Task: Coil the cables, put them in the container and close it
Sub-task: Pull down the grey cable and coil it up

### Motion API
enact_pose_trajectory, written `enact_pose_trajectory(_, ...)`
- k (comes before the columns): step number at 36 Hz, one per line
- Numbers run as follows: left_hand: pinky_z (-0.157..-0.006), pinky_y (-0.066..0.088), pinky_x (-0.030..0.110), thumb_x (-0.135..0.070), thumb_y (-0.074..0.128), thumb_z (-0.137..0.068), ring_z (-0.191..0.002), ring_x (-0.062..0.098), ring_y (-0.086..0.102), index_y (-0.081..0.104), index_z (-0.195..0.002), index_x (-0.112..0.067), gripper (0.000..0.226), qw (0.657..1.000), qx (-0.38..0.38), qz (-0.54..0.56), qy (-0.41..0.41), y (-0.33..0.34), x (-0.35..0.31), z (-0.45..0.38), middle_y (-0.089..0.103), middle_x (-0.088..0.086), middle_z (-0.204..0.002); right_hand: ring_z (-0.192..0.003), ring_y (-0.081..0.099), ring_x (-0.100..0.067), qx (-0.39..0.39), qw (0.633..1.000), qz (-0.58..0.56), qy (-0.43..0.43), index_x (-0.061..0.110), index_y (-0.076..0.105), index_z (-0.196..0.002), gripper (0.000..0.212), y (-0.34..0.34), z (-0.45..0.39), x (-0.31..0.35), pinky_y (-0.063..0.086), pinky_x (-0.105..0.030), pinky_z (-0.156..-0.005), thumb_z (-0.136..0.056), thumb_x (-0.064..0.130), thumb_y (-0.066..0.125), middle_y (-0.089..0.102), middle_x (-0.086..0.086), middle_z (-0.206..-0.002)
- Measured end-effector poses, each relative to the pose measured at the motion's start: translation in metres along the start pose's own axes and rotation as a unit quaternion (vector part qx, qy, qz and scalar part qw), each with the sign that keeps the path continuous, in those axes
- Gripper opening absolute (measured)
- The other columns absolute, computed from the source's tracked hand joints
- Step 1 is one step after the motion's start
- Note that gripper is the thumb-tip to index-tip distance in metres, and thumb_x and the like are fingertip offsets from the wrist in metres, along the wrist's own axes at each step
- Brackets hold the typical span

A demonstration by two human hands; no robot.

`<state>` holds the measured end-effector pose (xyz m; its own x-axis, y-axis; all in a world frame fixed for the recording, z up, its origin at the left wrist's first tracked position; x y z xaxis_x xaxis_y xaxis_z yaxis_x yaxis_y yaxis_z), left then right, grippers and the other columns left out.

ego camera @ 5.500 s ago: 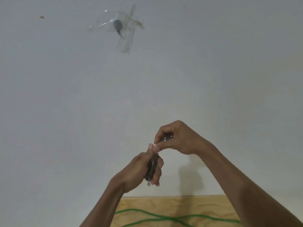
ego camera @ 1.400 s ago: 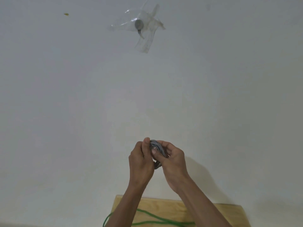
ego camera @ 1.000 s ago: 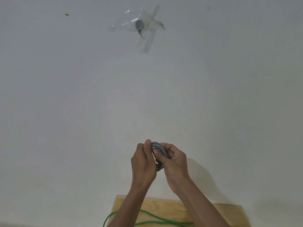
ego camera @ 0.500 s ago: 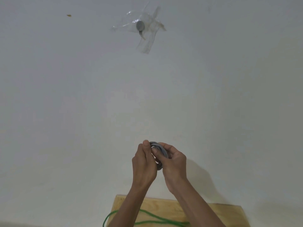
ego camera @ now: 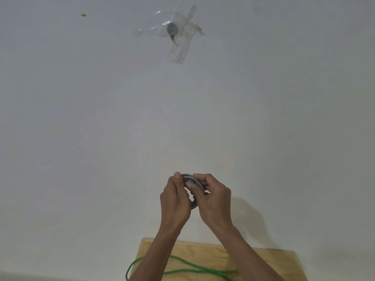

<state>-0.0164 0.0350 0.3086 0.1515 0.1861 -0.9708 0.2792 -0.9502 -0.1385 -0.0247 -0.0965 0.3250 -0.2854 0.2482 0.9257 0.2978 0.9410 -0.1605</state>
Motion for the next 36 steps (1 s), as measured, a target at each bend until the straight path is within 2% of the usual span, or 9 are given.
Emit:
enact_pose_trajectory(3,-0.07,0.061,0.053,-0.065,0.023,-0.098,-0.07,0.02,0.063,0.061,-0.087,-0.02,0.061,1.0,-0.001,-0.011,0.013,0.0,-0.002,-0.004,0.062,0.002,-0.075,-0.08,0.068,-0.001,-0.011,1.0,0.003,-0.012,0.021,0.073,-0.099,0.014,0.0,-0.001,0.003,0.055,-0.015,-0.068,-0.086,0.021,0.077,0.072,0.018,-0.085)
enact_pose_trajectory(8,-0.073,0.06,0.056,-0.064,0.028,-0.1,-0.07,0.018,0.059,0.066,-0.085,-0.021,0.059,1.0,-0.006,-0.021,-0.021,-0.005,0.006,-0.007,0.06,-0.005,-0.071,-0.087,0.066,0.006,0.058,0.995,0.076,-0.003,0.026,0.072,-0.105,0.017,0.002,-0.002,-0.002,0.049,-0.007,-0.074,-0.088,0.025,0.074,0.072,0.02,-0.089)
enact_pose_trajectory(10,-0.073,0.06,0.051,-0.059,0.029,-0.102,-0.07,0.018,0.06,0.068,-0.089,-0.02,0.057,0.999,-0.005,-0.029,-0.032,-0.006,0.008,-0.006,0.062,-0.003,-0.073,-0.085,0.066,0.007,0.075,0.993,0.089,0.01,0.027,0.072,-0.107,0.02,0.002,-0.003,-0.005,0.049,-0.005,-0.071,-0.088,0.024,0.074,0.072,0.018,-0.088)
enact_pose_trajectory(12,-0.059,0.055,0.041,-0.055,0.029,-0.104,-0.063,0.017,0.058,0.068,-0.088,-0.017,0.057,0.999,-0.004,-0.022,-0.044,-0.006,0.009,-0.005,0.061,0.001,-0.07,-0.078,0.068,0.003,0.074,0.993,0.084,0.021,0.029,0.072,-0.108,0.022,0.0,-0.003,-0.008,0.052,-0.009,-0.067,-0.086,0.025,0.075,0.074,0.012,-0.088)
enact_pose_trajectory(15,-0.048,0.042,0.025,-0.051,0.03,-0.106,-0.052,0.013,0.052,0.067,-0.086,-0.013,0.057,0.998,-0.004,0.002,-0.055,-0.007,0.009,-0.003,0.058,0.001,-0.065,-0.071,0.071,-0.005,0.064,0.995,0.076,0.026,0.03,0.073,-0.107,0.023,-0.001,-0.002,-0.009,0.058,-0.023,-0.071,-0.085,0.025,0.077,0.076,0.008,-0.087)
enact_pose_trajectory(21,-0.054,0.042,0.031,-0.045,0.032,-0.107,-0.06,0.02,0.054,0.067,-0.081,-0.008,0.057,0.994,-0.019,0.049,-0.093,-0.008,0.016,-0.002,0.061,0.004,-0.065,-0.076,0.074,-0.009,0.059,0.996,0.06,0.041,0.029,0.075,-0.105,0.022,-0.001,-0.001,-0.013,0.06,-0.032,-0.079,-0.084,0.026,0.078,0.077,0.008,-0.089)
enact_pose_trajectory(29,-0.054,0.046,0.03,-0.04,0.035,-0.107,-0.062,0.021,0.06,0.07,-0.082,-0.009,0.052,0.993,-0.018,0.057,-0.106,-0.011,0.019,-0.002,0.067,0.008,-0.068,-0.076,0.073,-0.006,0.05,0.996,0.06,0.045,0.027,0.076,-0.107,0.023,-0.002,0.002,-0.013,0.059,-0.024,-0.076,-0.084,0.029,0.078,0.072,0.017,-0.081)
enact_pose_trajectory(32,-0.052,0.046,0.03,-0.038,0.035,-0.108,-0.062,0.023,0.062,0.069,-0.083,-0.008,0.052,0.994,-0.024,0.048,-0.1,-0.013,0.019,-0.002,0.068,0.009,-0.069,-0.077,0.073,-0.005,0.057,0.995,0.057,0.052,0.027,0.075,-0.107,0.023,-0.002,0.004,-0.014,0.059,-0.023,-0.077,-0.084,0.03,0.078,0.074,0.014,-0.087)
enact_pose_trajectory(36,-0.048,0.045,0.027,-0.037,0.034,-0.108,-0.053,0.016,0.061,0.068,-0.085,-0.007,0.051,0.994,-0.023,0.037,-0.097,-0.013,0.019,-0.002,0.067,0.009,-0.069,-0.078,0.071,0.002,0.072,0.994,0.054,0.055,0.028,0.074,-0.109,0.024,0.001,0.005,-0.014,0.056,-0.014,-0.072,-0.085,0.031,0.076,0.075,0.013,-0.094)
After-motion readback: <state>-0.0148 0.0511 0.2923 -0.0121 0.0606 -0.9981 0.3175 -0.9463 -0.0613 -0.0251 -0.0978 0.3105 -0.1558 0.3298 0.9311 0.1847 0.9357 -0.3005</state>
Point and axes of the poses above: each hand's wrist, its own z-axis away from the middle knuckle, its own y-axis out of the palm, x = y × z, the point moved 7 cm from there along -z, towards the middle knuckle
